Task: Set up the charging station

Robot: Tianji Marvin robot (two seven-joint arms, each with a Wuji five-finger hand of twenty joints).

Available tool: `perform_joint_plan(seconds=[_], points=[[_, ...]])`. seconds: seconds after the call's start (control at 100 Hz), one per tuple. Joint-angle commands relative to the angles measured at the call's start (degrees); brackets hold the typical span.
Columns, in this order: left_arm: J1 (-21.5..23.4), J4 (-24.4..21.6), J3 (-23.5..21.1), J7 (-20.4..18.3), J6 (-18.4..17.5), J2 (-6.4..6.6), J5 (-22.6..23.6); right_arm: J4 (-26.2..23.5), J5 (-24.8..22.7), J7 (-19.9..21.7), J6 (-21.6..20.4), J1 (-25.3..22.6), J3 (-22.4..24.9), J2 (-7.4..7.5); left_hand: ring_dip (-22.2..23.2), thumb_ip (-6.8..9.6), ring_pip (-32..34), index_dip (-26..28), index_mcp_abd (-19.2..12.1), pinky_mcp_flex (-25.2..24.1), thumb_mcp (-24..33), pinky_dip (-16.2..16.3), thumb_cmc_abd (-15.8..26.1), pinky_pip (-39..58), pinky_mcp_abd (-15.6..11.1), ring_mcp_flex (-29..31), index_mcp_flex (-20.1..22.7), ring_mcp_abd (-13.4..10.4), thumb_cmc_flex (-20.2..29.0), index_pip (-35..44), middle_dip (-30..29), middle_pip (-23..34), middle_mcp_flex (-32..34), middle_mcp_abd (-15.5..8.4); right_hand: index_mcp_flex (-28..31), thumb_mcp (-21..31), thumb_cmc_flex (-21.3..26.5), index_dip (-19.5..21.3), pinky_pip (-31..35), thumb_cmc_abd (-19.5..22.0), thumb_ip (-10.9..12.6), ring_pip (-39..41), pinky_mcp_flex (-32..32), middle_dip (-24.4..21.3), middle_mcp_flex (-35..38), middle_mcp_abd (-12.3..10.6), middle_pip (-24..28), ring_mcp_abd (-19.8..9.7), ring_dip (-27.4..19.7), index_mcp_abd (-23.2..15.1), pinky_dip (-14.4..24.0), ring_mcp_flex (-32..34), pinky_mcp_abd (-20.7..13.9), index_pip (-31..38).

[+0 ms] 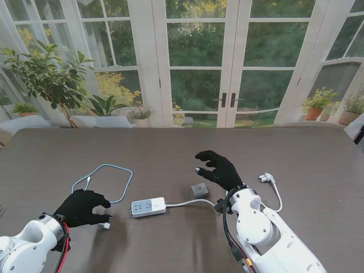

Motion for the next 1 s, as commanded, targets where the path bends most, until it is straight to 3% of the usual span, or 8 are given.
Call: perform_joint_plan(seconds=[0.0, 0.57, 0.67, 0.79, 0.83, 0.87, 0.99], points=[[0.3, 0.3, 0.1, -1.4, 0.3, 0.44, 0.0, -0.1, 0.2, 0.8, -0.2, -0.3, -0.1, -0.30, 0.5, 2.07, 0.7, 0.3, -1.1, 0.7, 1.1, 0.9, -1.1, -0.1, -0.5, 0.1, -0.7, -1.0, -0.2, 0.1, 0.5, 0.2, -0.1, -0.8, 1.3, -1.1, -1.6, -1.2, -1.3, 1.3, 1.7, 0.0, 0.0, -0.3, 0.8, 0.2, -0.1, -0.2, 0.3, 0.1, 1.5, 0.8, 1.0, 0.2], [-1.3, 3.7, 2.0, -3.7, 1.4, 1.12, 2.9, 0.0, 1.1, 1.2, 0.1, -0.2, -0.2, -0.37, 0.8, 1.76, 2.4, -0.4, -0.5, 2.5, 3.2, 1.5, -2.4, 0.8, -1.0, 1.2, -3.2, -1.0, -1.4, -1.2, 0.8, 0.8, 0.2, -0.7, 1.8, -1.0, -1.6, -1.1, -1.3, 1.6, 1.8, 0.0, 0.0, -0.3, 1.2, 0.6, -0.1, 0.0, 0.3, 0.5, 1.6, 1.1, 1.1, 0.1], [-1.6, 4.0, 2.4, -3.8, 1.5, 1.20, 3.8, 0.0, 1.3, 1.2, 0.2, -0.2, -0.1, -0.38, 2.4, 1.30, 4.7, 0.0, 0.0, 4.1, 6.1, 3.3, -3.8, 3.8, -0.8, 3.0, -2.0, -0.3, -2.4, -0.2, 2.2, 1.6, 1.5, 0.1, 1.9, -1.0, -1.5, -1.1, -1.3, 1.7, 1.8, 0.1, 0.0, -0.3, 1.2, 0.6, -0.1, 0.1, 0.4, 0.7, 1.6, 1.1, 1.1, 0.2], [-1.9, 4.4, 2.8, -3.4, 1.4, 1.25, 4.9, 0.0, 1.5, 1.3, 0.2, -0.2, -0.1, -0.39, 6.0, 0.67, 9.2, 2.5, 0.2, 2.1, 9.6, 8.1, -5.6, 19.6, -0.8, 6.1, 0.4, 0.3, -3.5, 2.3, 5.1, 3.2, 4.0, 0.8, 2.0, -1.0, -1.6, -1.1, -1.3, 1.6, 1.8, 0.1, 0.0, -0.3, 1.2, 0.8, -0.1, 0.0, 0.4, 0.7, 1.6, 1.2, 1.0, 0.2], [-2.1, 4.5, 2.9, -3.4, 1.4, 1.28, 5.3, 0.0, 1.5, 1.3, 0.2, -0.2, -0.1, -0.39, 7.5, 0.54, 11.2, 3.7, 0.3, 1.0, 10.1, 8.0, -5.8, 27.8, -0.8, 7.2, 1.3, 0.3, -3.6, 3.2, 6.5, 4.0, 4.9, 1.2, 2.0, -0.9, -1.5, -1.1, -1.3, 1.7, 1.8, 0.0, 0.0, -0.3, 1.3, 0.7, -0.1, 0.1, 0.4, 0.7, 1.6, 1.1, 1.0, 0.2], [-2.1, 4.5, 3.1, -3.7, 1.5, 1.34, 5.6, 0.0, 1.5, 1.3, 0.2, -0.2, -0.1, -0.39, 9.0, 0.45, 12.9, 5.1, 0.3, 0.0, 10.5, 5.5, -6.0, 34.6, -1.0, 8.0, 2.0, 0.4, -4.0, 4.0, 8.1, 4.7, 5.6, 1.3, 2.1, -0.9, -1.5, -1.1, -1.3, 1.7, 1.8, 0.1, 0.0, -0.3, 1.2, 0.8, -0.1, 0.1, 0.4, 0.8, 1.6, 1.1, 1.1, 0.2], [-2.4, 4.5, 3.5, -4.2, 2.0, 1.44, 6.6, 0.1, 1.6, 1.5, 0.3, -0.2, -0.1, -0.38, 13.7, 0.34, 19.6, 10.3, -0.1, 0.9, 11.8, 6.2, -6.6, 46.9, -1.1, 10.1, 5.4, 0.5, -4.5, 9.5, 14.9, 9.1, 8.0, 1.1, 2.1, -0.9, -1.5, -1.1, -1.3, 1.8, 1.8, 0.0, 0.0, -0.3, 1.2, 0.8, -0.1, 0.1, 0.4, 0.8, 1.6, 1.1, 1.1, 0.1]])
